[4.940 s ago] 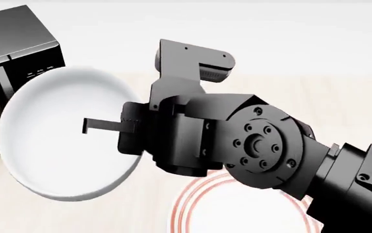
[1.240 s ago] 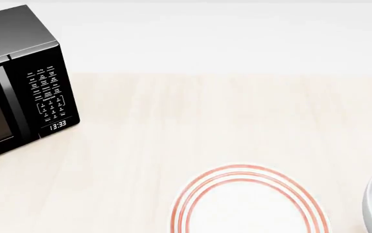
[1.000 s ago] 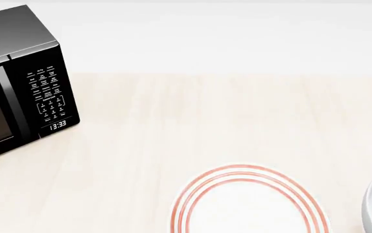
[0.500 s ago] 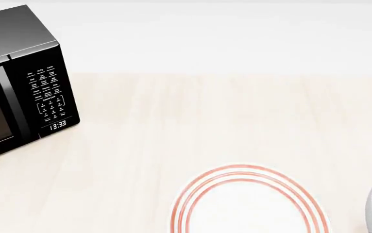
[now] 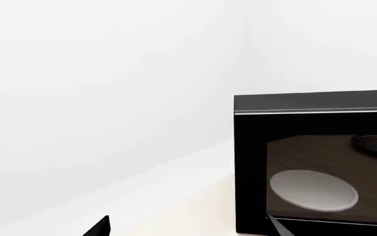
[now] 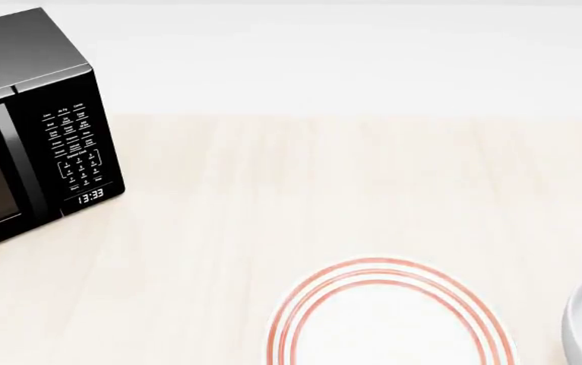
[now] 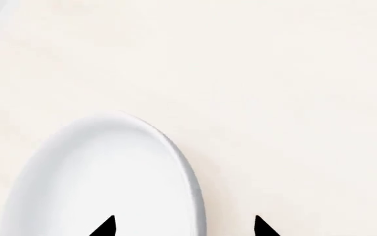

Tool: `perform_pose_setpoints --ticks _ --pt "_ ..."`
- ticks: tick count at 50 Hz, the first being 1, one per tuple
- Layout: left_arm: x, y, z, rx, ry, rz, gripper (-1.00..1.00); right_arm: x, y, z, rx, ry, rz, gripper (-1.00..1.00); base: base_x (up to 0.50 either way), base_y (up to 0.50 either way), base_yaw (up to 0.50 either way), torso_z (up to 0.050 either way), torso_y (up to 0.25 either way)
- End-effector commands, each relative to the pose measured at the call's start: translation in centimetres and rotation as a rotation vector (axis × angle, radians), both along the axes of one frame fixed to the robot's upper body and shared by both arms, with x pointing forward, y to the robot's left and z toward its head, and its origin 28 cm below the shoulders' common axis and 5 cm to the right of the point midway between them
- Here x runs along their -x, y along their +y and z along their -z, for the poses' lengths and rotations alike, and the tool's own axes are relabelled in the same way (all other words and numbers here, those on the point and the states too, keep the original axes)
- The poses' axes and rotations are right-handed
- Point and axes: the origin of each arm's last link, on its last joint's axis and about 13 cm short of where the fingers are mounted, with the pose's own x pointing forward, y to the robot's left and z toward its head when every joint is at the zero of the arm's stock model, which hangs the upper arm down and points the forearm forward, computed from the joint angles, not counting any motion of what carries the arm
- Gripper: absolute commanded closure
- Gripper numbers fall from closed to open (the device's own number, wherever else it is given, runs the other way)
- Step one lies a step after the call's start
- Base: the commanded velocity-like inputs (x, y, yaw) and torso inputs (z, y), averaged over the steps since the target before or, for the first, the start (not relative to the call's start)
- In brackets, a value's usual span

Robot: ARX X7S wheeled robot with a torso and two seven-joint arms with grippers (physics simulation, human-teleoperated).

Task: Put the white bowl to the right of the plate.

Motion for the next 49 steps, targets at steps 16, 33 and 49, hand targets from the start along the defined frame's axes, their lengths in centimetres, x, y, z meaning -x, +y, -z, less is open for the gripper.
perform_pose_setpoints --ticks 16,33,49 --pt "0.1 -1.1 0.0 -0.017 0.001 0.105 -1.0 5.3 9.4 -8.5 0.671 -0.316 0.037 -1.0 0.0 0.0 0.0 0.0 0.0" --pt "0.9 -5.2 -0.1 -0.043 0.001 0.412 -1.0 7.4 18.3 -6.2 0.75 -0.506 -0.418 -1.0 0.0 0.0 0.0 0.0 0.0" --pt "1.4 -7.4 0.7 -0.055 0.026 0.582 -1.0 9.3 25.8 1.3 0.657 -0.551 -0.909 -1.0 0.0 0.0 0.0 0.0 0.0"
